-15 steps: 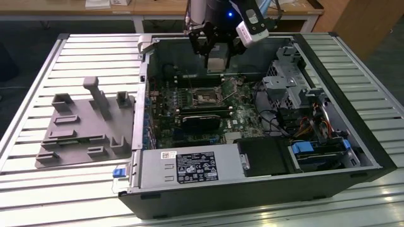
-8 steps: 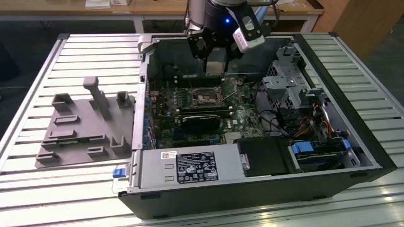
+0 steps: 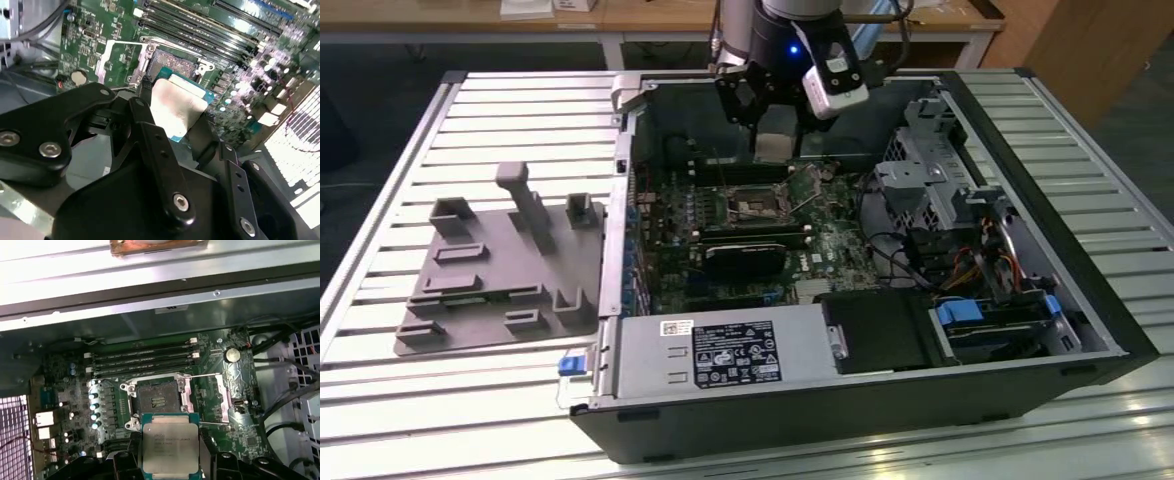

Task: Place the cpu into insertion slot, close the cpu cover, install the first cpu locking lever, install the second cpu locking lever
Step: 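Place the cpu into insertion slot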

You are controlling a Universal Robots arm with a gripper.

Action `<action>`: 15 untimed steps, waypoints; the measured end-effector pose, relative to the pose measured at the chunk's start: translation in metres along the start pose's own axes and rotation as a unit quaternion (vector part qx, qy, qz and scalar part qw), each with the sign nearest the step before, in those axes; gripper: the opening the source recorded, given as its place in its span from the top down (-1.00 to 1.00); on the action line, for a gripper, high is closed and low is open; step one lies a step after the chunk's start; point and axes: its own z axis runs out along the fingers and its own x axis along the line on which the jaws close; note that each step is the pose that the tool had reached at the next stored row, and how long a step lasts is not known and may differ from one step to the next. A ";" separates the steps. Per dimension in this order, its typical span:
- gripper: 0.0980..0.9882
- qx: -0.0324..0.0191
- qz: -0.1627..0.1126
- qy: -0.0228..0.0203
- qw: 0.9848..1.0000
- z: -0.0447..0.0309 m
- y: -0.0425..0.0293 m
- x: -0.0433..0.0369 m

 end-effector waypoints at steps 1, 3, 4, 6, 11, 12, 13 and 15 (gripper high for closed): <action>0.01 0.000 0.009 -0.001 1.000 0.0007 -0.0001 0.0000; 0.01 -0.001 0.027 -0.002 1.000 0.0022 -0.0002 0.0000; 0.01 -0.001 0.035 -0.003 0.999 0.0029 -0.0003 0.0000; 0.01 -0.001 0.053 -0.005 0.999 0.0044 -0.0004 -0.0001; 0.01 -0.002 0.098 -0.009 0.995 0.0086 -0.0008 -0.0002; 0.01 -0.002 0.107 -0.010 0.994 0.0093 -0.0008 -0.0002; 0.01 -0.002 0.116 -0.010 0.993 0.0101 -0.0009 -0.0002; 0.01 -0.003 0.135 -0.012 0.991 0.0116 -0.0010 -0.0002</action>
